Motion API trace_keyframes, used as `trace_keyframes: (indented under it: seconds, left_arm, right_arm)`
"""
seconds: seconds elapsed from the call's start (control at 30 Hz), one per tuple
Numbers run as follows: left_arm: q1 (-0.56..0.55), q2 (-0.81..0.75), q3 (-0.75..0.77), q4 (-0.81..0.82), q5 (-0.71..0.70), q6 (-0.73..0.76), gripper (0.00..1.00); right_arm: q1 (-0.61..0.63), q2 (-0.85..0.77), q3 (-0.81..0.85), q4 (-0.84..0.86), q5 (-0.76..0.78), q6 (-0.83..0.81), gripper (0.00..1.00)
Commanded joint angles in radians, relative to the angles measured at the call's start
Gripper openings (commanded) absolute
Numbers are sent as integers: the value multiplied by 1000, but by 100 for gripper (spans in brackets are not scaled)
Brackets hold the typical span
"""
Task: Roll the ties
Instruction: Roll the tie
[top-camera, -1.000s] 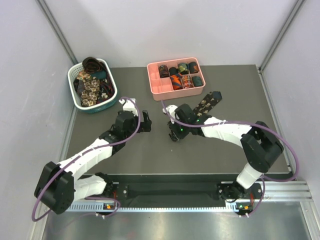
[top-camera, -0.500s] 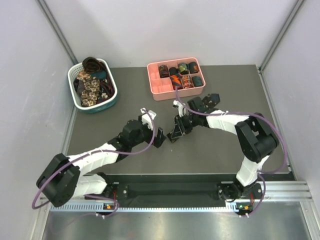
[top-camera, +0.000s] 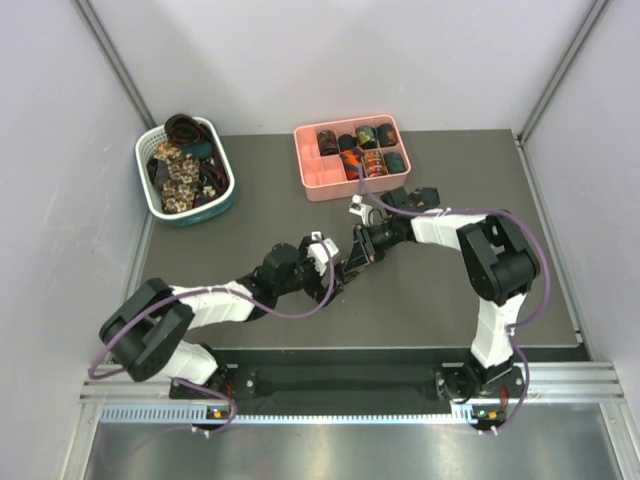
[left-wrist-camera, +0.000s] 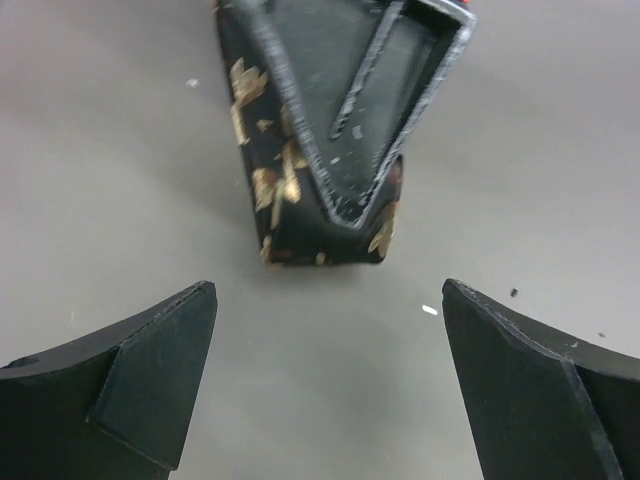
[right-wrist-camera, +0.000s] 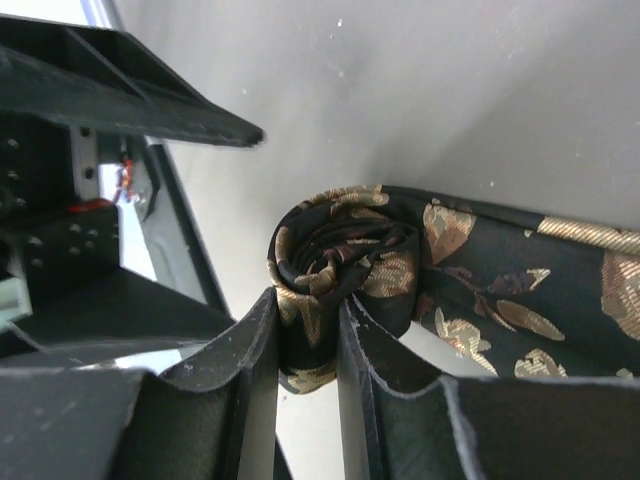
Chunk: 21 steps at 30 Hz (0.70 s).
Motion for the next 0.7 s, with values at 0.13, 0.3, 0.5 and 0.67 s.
trace_keyframes:
  seconds: [0.13, 0.3, 0.5, 0.67]
  left_arm:
    - [-37, 154, 121, 70, 41, 140, 99]
    - [-43, 248, 199, 23, -8, 154, 99]
    - [-50, 329, 273, 1, -82, 156, 97]
    - [-60, 375, 303, 3, -137, 183, 87]
  right_arm:
    - [-47, 67, 78, -82, -86, -48, 0]
    - [-62, 71, 93, -111, -84, -74, 0]
    - [-70, 93, 110, -128, -83, -85, 0]
    - [-77, 97, 120, -140, -86, -86, 0]
